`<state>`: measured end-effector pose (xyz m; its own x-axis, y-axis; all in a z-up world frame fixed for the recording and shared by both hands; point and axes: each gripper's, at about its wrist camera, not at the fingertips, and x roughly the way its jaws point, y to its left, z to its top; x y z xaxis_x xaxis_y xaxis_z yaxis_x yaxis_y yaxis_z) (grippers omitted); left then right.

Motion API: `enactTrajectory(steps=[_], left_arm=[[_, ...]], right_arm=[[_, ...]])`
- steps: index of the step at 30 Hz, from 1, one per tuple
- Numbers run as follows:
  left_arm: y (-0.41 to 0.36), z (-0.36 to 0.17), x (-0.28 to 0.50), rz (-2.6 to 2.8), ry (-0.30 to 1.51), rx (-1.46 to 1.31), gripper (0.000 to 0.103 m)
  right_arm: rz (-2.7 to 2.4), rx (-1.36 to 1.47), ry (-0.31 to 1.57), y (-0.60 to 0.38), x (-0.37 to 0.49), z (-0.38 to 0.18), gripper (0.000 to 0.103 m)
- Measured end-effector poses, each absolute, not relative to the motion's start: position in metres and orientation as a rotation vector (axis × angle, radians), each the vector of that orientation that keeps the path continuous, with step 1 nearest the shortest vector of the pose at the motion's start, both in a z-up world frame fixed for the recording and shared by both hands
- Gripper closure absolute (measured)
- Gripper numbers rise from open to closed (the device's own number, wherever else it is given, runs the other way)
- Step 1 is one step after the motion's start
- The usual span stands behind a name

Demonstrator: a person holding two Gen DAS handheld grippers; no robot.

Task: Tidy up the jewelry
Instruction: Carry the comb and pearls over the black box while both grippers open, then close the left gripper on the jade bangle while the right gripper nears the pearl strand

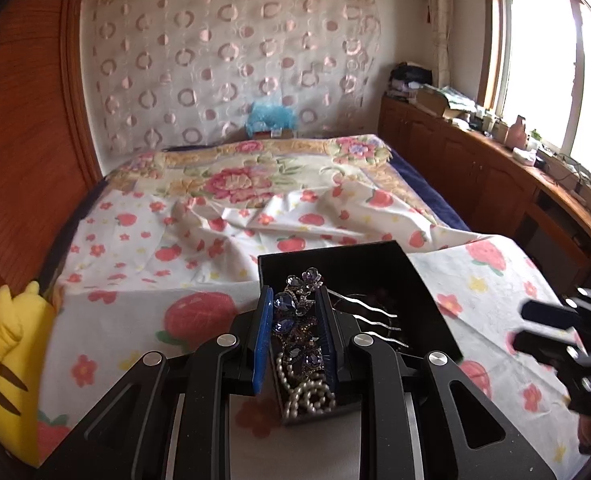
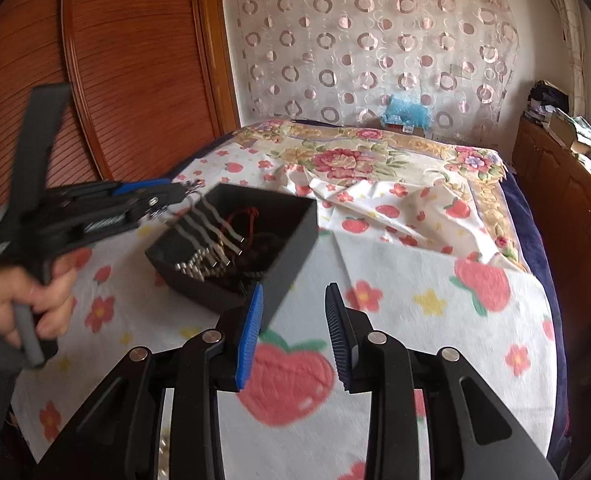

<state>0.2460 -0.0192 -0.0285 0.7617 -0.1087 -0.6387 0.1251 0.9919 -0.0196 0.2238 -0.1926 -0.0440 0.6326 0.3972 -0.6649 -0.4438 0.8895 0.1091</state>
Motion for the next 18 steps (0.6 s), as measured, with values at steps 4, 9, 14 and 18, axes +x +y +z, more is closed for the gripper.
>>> enactTrajectory(steps=[4,9,14,18], left_arm=[[-0.029,-0.036,0.251,-0.137,0.718,0.051,0.083],[-0.034,-0.03,0.244,-0.154,0.698,0.088,0.056],[-0.034,-0.018,0.219,-0.169,0.661,0.108,0.035],[-0.032,-0.018,0.201,-0.192,0.665,0.124,0.021]], right_arm=[[0.486,-0.061,0.752,-0.203,0.211,-0.052,0.068],[0.507,-0.059,0.748,-0.203,0.19,-0.057,0.068],[0.549,-0.104,0.743,-0.191,0.157,-0.061,0.068],[0.581,-0.118,0.766,-0.183,0.134,-0.07,0.068]])
